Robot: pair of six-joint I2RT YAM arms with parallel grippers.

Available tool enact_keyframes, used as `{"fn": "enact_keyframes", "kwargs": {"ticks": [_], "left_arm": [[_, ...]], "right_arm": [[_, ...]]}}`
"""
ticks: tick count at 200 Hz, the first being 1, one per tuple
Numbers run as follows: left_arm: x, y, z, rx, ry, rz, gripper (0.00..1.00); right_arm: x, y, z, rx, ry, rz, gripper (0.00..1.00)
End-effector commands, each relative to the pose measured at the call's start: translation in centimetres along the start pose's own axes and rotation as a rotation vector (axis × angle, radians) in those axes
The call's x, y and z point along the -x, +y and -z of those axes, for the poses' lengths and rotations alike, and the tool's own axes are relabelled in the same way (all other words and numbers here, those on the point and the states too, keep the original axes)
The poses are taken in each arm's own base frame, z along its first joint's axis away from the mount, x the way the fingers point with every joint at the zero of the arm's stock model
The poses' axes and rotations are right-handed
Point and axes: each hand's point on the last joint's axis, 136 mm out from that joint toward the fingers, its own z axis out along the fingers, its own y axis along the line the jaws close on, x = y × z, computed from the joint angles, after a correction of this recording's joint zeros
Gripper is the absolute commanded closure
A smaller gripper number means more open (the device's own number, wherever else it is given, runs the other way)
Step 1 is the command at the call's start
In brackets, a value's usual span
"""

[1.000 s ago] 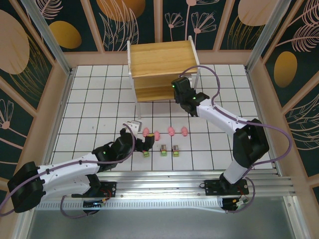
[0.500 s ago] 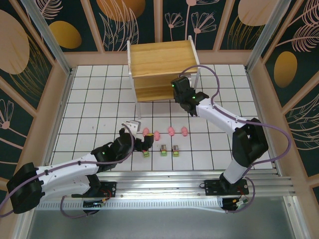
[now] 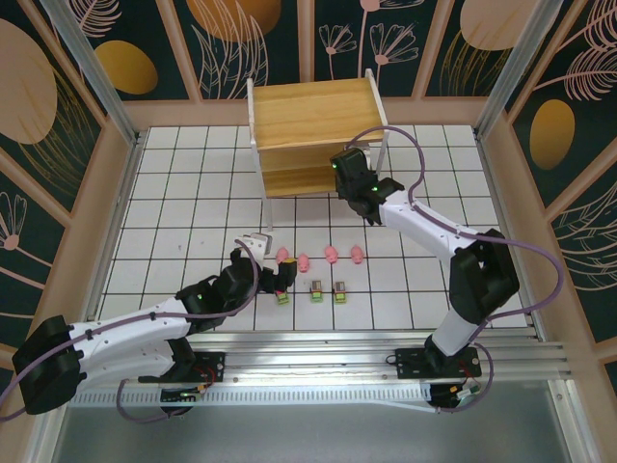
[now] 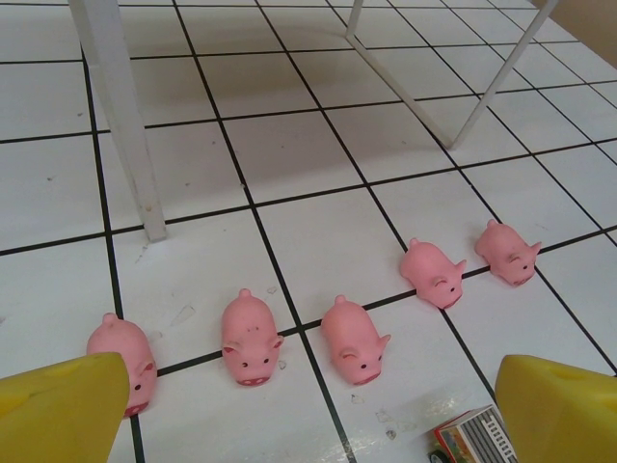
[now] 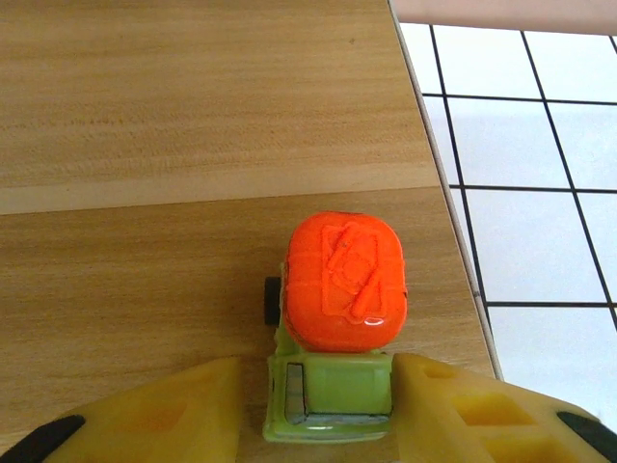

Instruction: Place and organize the plastic toys onto the shelf

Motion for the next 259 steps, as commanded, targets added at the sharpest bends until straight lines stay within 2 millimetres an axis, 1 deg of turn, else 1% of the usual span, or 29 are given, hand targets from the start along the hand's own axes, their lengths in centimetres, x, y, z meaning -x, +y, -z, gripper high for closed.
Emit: {"fn": "enact_keyframes", "kwargs": {"ticks": [1,51,93,131,161,182,215,243,259], "left_arm": [[0.4,0.4,0.1,0.02,-0.011,0.01,0.03],[0.7,0.3,0.0,0.024,-0.011,0.004,0.03],[0.8,0.5,-0.1,0.042,-0.011,-0.001,0.03],[0.9,0.6,-0.1,0.055,-0.002,-0.009,0.02],[0.6,0.1,-0.5,0.048,0.034,-0.023,0.02],[-0.1,-0.3,-1.1,0.04,0.072,-0.035,0.02],[-1.3,-1.0,-1.9,0.016,0.122,-0.037,0.02],[-1.8,-0.8,-2.0,0.017,0.131,-0.03,0.02],[-2.1,-0.3,-1.9,0.038,0.137,-0.029,0.03]], "right_arm": [[1.6,-0.9,2.0,-0.021,-0.043,-0.044,0.54],[1.1,-1.1,3.3,-0.022,-0.042,-0.055,0.54],[0.0,-0.6,4.7,-0.005,-0.032,-0.051,0.54],[-1.9,0.5,6.3,0.039,0.0,-0.041,0.55],[-4.0,1.2,7.7,0.069,0.032,-0.039,0.56],[-5.8,1.6,8.7,0.083,0.057,-0.035,0.57],[-9.7,2.4,9.7,0.105,0.12,-0.019,0.59],[-12.9,2.8,10.6,0.116,0.171,-0.022,0.6],[-14.5,3.2,11.2,0.126,0.196,-0.03,0.61]]}}
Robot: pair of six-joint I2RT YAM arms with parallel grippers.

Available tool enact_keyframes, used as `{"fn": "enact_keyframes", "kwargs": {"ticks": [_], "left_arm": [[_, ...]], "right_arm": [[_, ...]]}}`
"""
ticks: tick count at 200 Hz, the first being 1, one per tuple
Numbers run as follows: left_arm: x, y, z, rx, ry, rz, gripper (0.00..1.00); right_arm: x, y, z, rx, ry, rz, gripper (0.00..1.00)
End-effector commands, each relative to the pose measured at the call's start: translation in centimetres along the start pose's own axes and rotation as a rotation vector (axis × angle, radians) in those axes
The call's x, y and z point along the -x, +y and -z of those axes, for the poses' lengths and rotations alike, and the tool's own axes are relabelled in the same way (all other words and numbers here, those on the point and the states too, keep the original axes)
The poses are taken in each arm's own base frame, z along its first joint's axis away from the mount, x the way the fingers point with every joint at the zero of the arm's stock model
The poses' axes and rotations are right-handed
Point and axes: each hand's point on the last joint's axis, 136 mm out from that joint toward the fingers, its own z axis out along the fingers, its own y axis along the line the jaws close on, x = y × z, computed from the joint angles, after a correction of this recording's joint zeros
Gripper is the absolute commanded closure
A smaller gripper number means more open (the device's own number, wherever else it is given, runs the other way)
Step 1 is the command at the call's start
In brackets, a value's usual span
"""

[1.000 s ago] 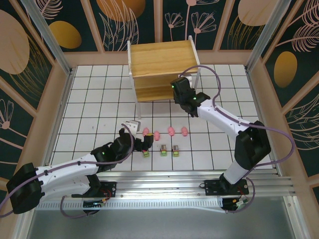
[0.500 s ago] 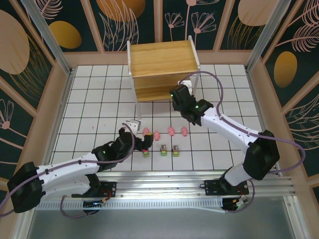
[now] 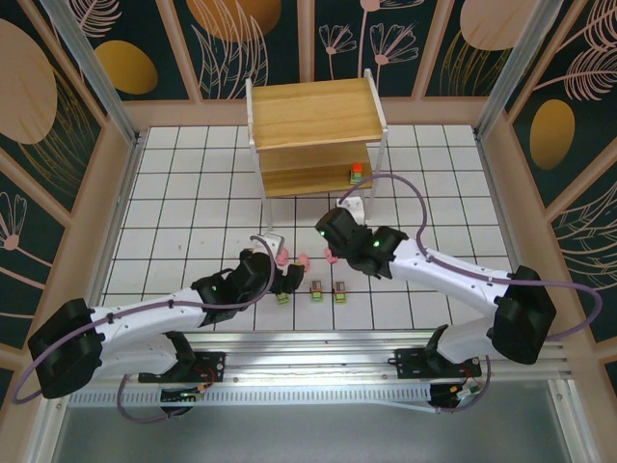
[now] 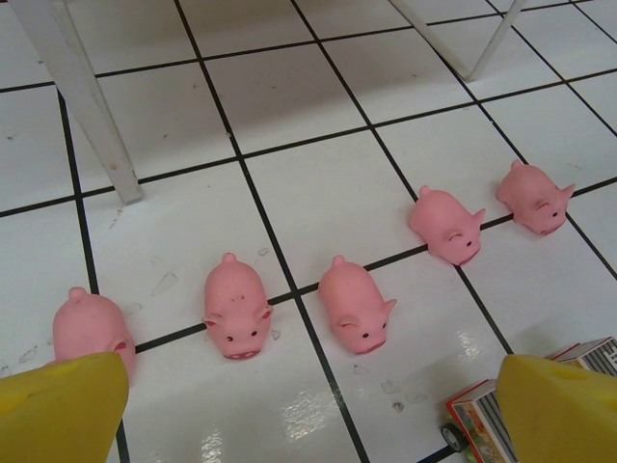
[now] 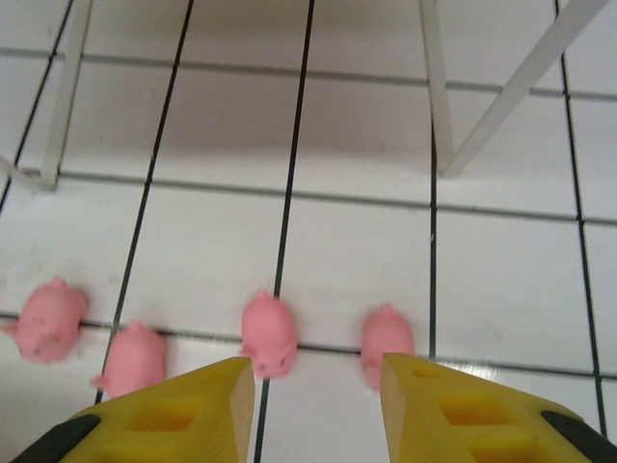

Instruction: Place and organize the plastic toys onto the shelf

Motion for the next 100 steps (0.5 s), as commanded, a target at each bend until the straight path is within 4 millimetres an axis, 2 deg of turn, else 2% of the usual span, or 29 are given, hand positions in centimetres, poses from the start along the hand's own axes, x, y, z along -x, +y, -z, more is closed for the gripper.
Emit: {"fn": "enact_keyframes", "kwargs": {"ticks": [1,34,57,100], "left_arm": [[-0.1,0.4,0.1,0.013,0.011,0.022,0.03],[-0.5,2.0,0.5,0.093,0.022,0.042,0.04],[-1.1,2.5,0.5,0.121,0.051,0.045,0.05],[-2.5,3.9,0.9,0.176,0.082,0.069,0.05]], "right_arm": [[-2.6,-0.3,0.8,-0.006,0.045,-0.056,0.61],[-5.7,0.3,1.2,0.003,0.094,-0.061,0.61],[-7.8,0.5,1.3,-0.005,0.13,-0.051,0.61],[-10.3,0.8,1.4,-0.001,0.171,-0.055,0.62]]}}
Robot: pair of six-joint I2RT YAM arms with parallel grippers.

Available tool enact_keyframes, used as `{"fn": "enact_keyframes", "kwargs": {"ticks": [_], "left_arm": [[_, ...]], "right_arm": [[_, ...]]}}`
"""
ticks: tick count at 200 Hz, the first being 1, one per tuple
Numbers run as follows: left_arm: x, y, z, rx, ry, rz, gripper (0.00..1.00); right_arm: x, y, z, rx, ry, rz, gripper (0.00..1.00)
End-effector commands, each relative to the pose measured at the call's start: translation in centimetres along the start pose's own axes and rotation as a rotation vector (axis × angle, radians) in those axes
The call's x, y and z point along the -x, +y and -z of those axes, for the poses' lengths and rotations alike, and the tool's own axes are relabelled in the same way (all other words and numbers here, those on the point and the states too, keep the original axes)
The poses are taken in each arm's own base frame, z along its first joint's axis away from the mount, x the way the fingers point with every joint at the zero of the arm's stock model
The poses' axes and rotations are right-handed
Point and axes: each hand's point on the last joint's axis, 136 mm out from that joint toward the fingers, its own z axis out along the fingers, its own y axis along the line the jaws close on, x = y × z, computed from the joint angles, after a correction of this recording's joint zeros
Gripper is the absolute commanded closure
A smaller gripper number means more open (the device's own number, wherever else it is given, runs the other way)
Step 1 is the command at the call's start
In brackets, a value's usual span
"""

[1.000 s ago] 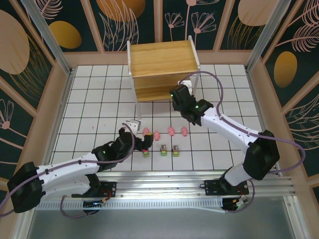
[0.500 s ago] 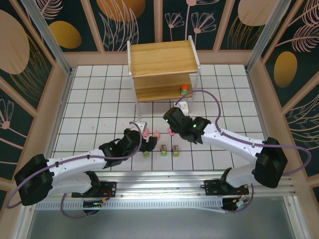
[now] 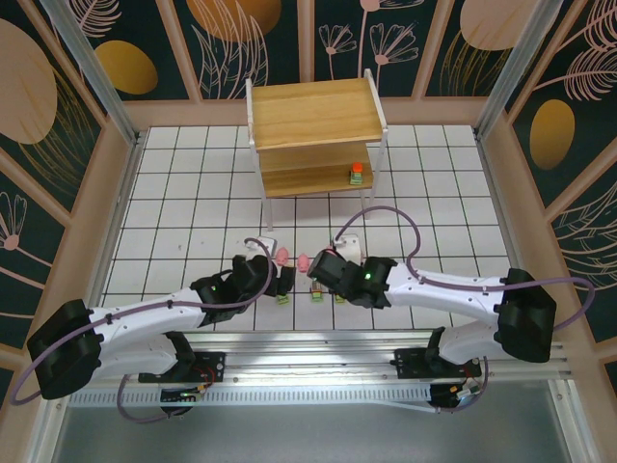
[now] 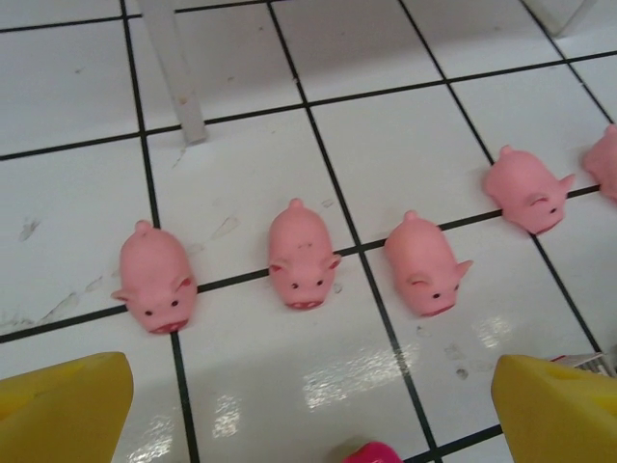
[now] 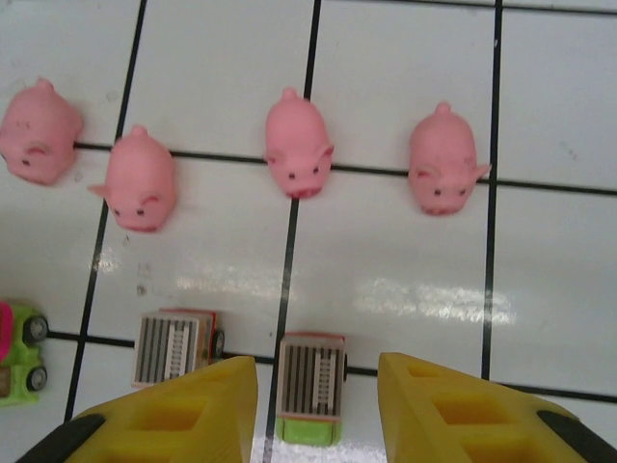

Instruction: Place and organize the plastic toys onto the shelf

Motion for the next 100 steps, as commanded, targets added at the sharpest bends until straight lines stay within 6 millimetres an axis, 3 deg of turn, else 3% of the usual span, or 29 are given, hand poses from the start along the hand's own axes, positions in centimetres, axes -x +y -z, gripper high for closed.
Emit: {"fn": "enact_keyframes", "kwargs": {"ticks": [1,52,100], "left_arm": [[-0.5,1.5,0.4,0.059,0.012,0.036,0.05],[-1.3,2.8,0.9,0.085,0.015,0.056,0.05],[-1.5,3.2,1.2,0.088,0.008,0.061,0.05]], "right_arm": [[-1.7,-0.9,0.0,-0.031,0.03,-0.039,0.61],[-3.5,-0.8,-1.0,-0.027,0.062,-0.046,0.61],[-4.2,-0.2,-2.1,-0.03,0.07,-0.057,0.5]]}}
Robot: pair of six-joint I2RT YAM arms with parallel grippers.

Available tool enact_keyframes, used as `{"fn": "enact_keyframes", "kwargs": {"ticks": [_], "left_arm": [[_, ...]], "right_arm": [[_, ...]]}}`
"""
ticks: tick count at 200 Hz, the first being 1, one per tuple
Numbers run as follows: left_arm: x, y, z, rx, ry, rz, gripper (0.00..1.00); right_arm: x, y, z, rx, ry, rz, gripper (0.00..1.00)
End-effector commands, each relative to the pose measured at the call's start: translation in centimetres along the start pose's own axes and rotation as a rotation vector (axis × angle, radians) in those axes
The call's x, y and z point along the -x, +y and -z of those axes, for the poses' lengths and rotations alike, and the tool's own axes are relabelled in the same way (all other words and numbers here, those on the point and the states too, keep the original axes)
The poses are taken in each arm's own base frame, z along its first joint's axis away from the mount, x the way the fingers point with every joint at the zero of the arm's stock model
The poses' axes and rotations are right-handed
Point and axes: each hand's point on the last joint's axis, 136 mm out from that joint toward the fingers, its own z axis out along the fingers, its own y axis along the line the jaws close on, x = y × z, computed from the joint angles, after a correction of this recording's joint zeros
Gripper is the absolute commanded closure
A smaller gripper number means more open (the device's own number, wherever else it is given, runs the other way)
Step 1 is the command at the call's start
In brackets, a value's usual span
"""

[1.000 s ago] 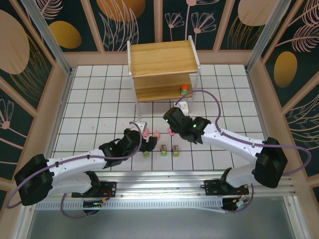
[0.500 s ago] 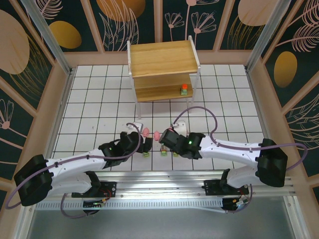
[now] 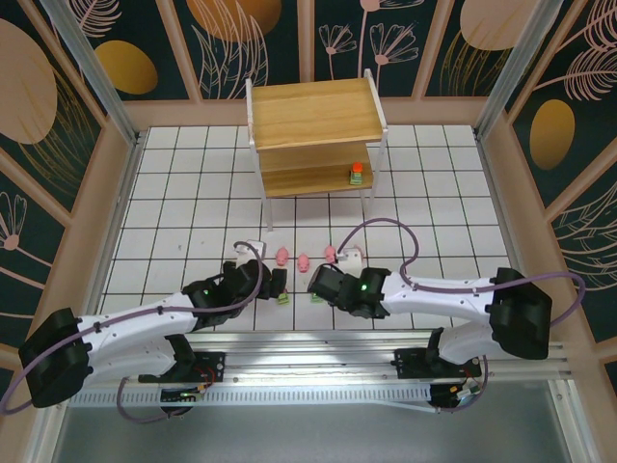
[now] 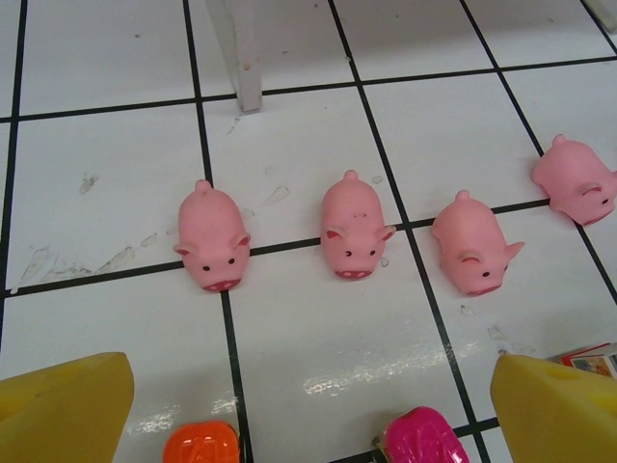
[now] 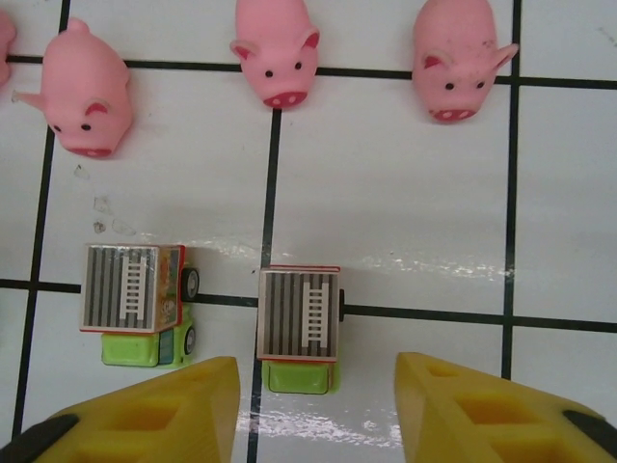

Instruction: Place and organize the plastic toys onto the shelf

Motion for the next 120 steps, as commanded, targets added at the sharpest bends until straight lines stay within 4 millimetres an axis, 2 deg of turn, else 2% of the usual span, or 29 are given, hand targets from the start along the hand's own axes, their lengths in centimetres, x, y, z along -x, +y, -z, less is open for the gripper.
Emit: {"fn": "enact_keyframes", "kwargs": {"ticks": [1,51,120], "left_arm": [[-0.5,1.3,0.1,0.041,0.0,0.01,0.05],[-0.5,1.6,0.1,0.05,-0.01,0.01,0.05],[-1.2,1.9,-0.1,0.054,-0.005,0.011,0.05]], "right_arm": [[-0.6,-0.1,-0.9,-0.017,0.0,-0.027,0.5],[-1.1,-0.2,-1.9,-0.036,-0.01,-0.06,0.48],[-2.1,-0.2,-2.8,-0.046,-0.006,-0.061,0.52]]}}
